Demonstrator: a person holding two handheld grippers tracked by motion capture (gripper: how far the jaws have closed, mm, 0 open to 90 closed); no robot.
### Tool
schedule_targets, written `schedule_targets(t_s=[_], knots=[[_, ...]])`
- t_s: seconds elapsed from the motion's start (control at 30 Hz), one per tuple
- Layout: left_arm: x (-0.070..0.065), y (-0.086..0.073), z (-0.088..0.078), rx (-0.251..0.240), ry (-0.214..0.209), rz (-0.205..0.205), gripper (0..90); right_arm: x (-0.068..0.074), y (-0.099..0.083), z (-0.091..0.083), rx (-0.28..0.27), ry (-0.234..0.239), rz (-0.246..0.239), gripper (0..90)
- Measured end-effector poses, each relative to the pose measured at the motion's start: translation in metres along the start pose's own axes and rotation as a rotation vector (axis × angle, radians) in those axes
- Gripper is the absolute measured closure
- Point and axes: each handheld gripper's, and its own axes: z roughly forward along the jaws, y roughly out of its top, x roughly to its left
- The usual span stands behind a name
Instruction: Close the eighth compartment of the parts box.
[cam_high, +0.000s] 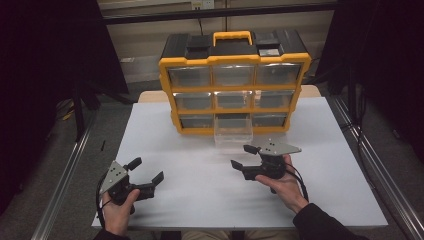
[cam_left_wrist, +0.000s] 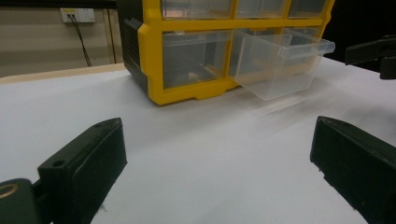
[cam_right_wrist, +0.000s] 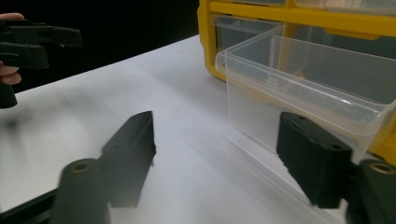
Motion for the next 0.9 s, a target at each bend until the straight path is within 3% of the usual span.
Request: schedule_targets(t_s=[0.27, 0.4, 0.57, 0.67, 0.9], knots=[[0.000, 0.000, 0.000, 0.001, 0.001, 0.002, 3.3, -0.001, -0.001, 0.002, 0.006, 0.013, 0.003, 42.5], [0.000, 0.000, 0.000, 0.000, 0.000, 0.001, 3.4, -0.002, -0.002, 0.004, 0.014, 0.021, 0.006, 52.5], [0.000, 0.000, 0.000, 0.003, 0.002, 0.004, 3.4, -0.003, -0.003, 0.007, 0.021, 0.028, 0.008, 57.1], [0.000, 0.000, 0.000, 0.001, 0.000, 0.002, 3.4, -0.004, -0.004, 0.009, 0.024, 0.036, 0.005, 64.4], [0.001, 0.000, 0.000, 0.001, -0.002, 0.001, 3.4, -0.003, -0.006, 0.014, 0.022, 0.048, -0.003, 71.4]])
